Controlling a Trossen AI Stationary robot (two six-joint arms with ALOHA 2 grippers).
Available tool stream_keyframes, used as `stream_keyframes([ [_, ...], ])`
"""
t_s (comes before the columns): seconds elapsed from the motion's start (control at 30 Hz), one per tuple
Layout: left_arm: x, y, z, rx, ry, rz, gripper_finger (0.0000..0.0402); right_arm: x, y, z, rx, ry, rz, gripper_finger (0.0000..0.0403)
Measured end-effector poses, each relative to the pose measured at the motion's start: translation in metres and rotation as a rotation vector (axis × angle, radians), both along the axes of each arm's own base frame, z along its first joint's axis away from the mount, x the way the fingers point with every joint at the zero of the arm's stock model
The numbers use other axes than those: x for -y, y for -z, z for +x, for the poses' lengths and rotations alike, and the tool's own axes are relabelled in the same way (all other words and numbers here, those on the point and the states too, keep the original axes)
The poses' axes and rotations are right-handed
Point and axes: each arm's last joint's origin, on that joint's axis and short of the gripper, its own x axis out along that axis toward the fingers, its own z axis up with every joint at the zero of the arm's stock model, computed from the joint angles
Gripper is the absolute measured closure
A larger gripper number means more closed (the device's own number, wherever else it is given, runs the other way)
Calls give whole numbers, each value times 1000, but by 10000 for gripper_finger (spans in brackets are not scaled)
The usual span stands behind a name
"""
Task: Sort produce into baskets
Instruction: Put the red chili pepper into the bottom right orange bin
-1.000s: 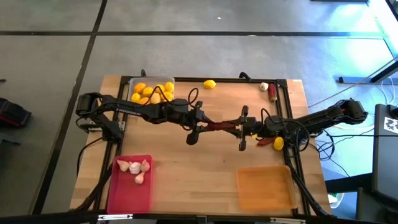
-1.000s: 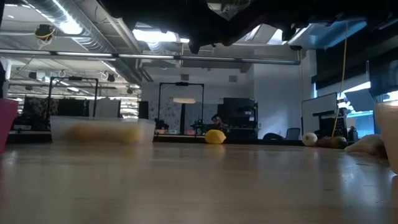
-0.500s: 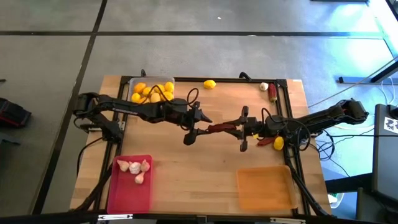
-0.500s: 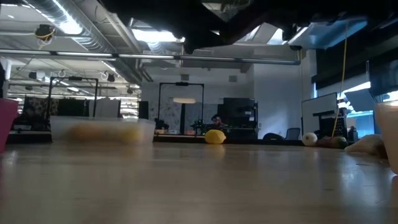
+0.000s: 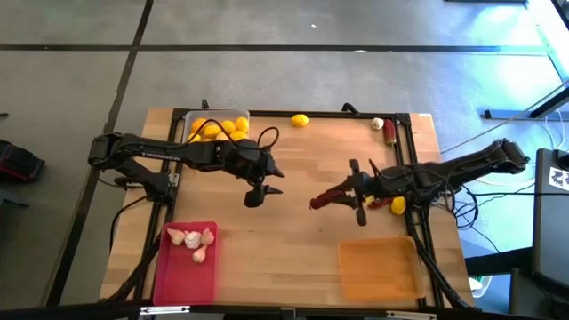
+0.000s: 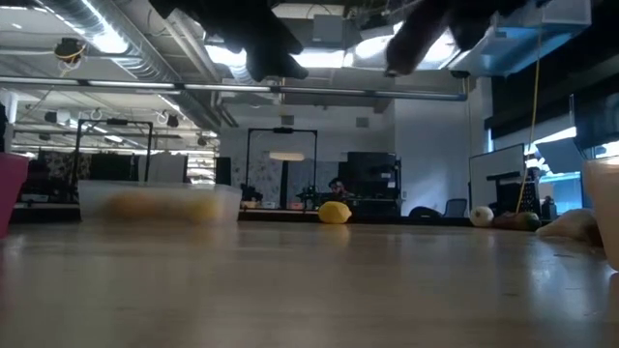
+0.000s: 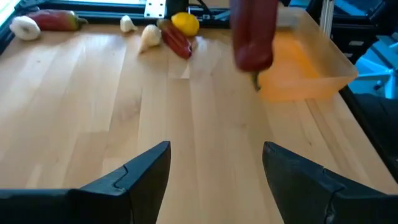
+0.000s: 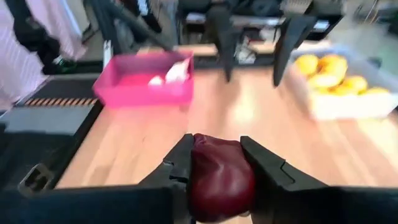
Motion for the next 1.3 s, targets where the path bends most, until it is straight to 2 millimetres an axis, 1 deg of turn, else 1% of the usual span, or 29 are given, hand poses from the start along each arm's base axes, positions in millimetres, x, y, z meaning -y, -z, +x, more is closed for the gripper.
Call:
stream_keyframes([
  [0.27, 0, 2, 1, -9, 6, 8, 151, -26, -29, -17, -170, -70, 102, 332],
  [0.43, 0, 2, 1, -8, 12, 17, 151, -47, -40, -31, -242, -125, 213, 331],
  [0.5, 0, 2, 1, -8, 13, 19, 151, -55, -38, -38, -279, -145, 256, 331],
  [0.6, 0, 2, 1, -8, 13, 19, 151, -67, -33, -46, -346, -139, 305, 332],
  [0.8, 0, 2, 1, -4, 13, 19, 151, -89, -12, -57, -530, -58, 348, 332],
  [1.1, 0, 2, 1, -2, 12, 19, 150, -120, 23, -63, -776, 37, 344, 332],
  [1.3, 0, 2, 1, -1, 9, 15, 150, -135, 45, -65, -920, 80, 313, 332],
])
